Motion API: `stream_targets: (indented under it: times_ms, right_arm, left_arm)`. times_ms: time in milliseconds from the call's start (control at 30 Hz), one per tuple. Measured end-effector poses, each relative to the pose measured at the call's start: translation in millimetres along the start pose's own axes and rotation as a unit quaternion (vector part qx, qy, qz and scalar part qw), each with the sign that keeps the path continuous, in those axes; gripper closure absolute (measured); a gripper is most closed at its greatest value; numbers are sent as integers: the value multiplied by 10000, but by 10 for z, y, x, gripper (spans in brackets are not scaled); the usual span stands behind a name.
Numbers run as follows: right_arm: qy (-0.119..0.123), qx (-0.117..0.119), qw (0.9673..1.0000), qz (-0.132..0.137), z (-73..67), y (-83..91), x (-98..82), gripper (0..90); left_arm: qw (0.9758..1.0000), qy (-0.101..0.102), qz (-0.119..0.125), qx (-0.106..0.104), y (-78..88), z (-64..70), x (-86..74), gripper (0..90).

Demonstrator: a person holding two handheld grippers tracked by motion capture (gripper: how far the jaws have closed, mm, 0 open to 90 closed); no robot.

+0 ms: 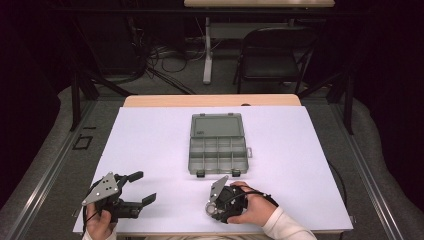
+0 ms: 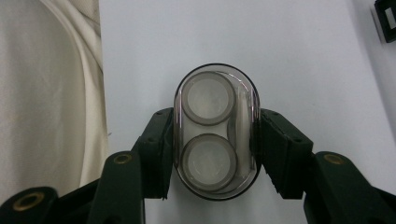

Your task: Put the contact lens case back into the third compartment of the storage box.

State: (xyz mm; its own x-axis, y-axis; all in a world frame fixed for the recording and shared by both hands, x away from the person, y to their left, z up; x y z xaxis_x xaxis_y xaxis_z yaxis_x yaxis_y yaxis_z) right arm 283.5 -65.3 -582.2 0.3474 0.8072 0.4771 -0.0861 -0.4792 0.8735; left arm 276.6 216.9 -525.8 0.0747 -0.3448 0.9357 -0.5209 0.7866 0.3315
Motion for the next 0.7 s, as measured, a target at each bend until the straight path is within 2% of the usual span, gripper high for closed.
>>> stream_targets:
  times_ms: [33,67,167,367,400,500,533,633,700]
  right_arm:
    - [-32,5,10000,5,-4,5,0,486]
    - [-27,12,10000,26,-2,7,3,486]
    - [-44,-5,10000,45,2,17,4,487]
    - [-25,-33,9999,109,8,33,6,487]
    - [-20,-52,9999,119,10,35,6,487]
    - [-31,-126,9998,171,20,52,8,486]
    - [-41,-162,9997,200,26,62,9,486]
    - [-79,-227,9992,315,40,90,19,486]
    - [-132,-245,9989,368,43,107,21,486]
  left_arm:
    - [10000,14,29,-69,-1,2,0,157]
    - [10000,-2,2,9,0,-2,-1,157]
    - [10000,0,4,11,1,-2,0,157]
    - [10000,4,34,-66,-1,0,1,157]
    - [10000,14,2,12,1,1,0,157]
    - [10000,1,6,9,0,0,0,157]
    - [10000,10,28,-67,0,2,0,157]
    - [10000,7,23,-67,0,1,-1,157]
    - [10000,7,-2,8,1,0,-2,157]
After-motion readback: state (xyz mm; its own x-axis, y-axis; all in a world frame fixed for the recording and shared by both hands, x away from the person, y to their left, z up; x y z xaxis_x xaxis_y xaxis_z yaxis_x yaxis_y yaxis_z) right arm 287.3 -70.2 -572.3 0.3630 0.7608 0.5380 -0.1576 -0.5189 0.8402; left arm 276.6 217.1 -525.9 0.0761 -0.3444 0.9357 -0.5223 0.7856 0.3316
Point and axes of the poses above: each handheld gripper's, and its own axes: y roughly backward along the jaws, x roughly out of its top, z roughly to its right, the point moved 5 cm from there along -y, roughly forward along the jaws, and after that the axes turned 11 degrees about -y, right-handed, at the moved point
